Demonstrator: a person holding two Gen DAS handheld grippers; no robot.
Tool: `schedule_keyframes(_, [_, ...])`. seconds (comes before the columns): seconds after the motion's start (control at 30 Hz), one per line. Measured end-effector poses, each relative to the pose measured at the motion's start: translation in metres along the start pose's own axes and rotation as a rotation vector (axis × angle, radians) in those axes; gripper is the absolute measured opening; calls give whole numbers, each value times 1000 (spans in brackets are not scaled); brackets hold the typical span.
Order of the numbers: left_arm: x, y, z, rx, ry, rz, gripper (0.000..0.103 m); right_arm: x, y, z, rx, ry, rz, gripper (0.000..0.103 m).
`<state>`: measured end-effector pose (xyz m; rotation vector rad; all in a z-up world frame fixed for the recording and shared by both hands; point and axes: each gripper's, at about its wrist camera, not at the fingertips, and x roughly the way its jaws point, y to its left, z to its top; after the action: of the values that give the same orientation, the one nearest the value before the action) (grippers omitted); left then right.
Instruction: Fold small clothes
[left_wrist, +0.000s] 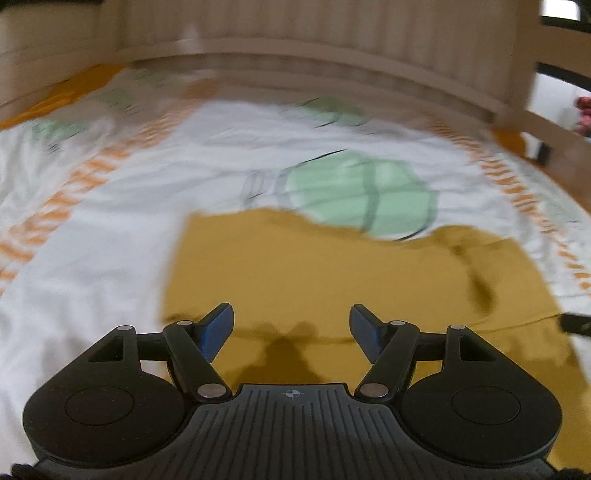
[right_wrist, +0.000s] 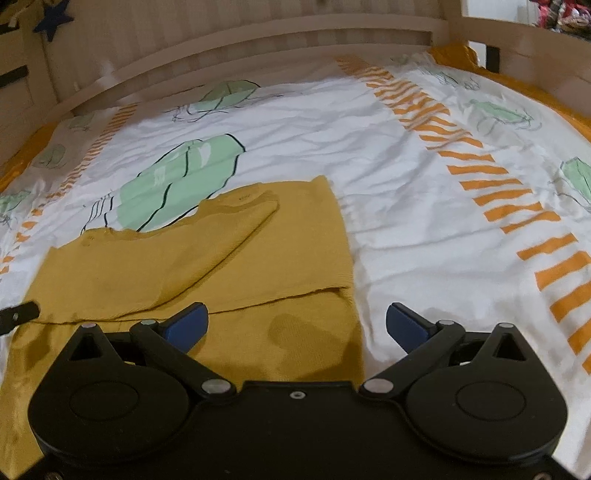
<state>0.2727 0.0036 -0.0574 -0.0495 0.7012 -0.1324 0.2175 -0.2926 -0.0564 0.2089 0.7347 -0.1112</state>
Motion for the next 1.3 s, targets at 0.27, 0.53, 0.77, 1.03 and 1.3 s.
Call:
schedule_keyframes(0.27, [13,49,-28,-58,24,99,69,-3,26,-9,-181,-117,-40,102])
schedule_keyframes(0.53, [17,49,-37,-56,-28,93,75,-1,41,-7,-176,-126,-43,101])
schedule_keyframes(0.77, [20,50,-40,-56,-42,93,76,23,78,18,-227,-143,-68,101])
schedule_keyframes(1.03, [21,49,-41,-47,-42,99,77,78,98,18,-264,-33,-165,83])
schedule_keyframes(1.3, [21,50,-42,-51,-44,95,77,42,34,8,-75,-40,-288,83])
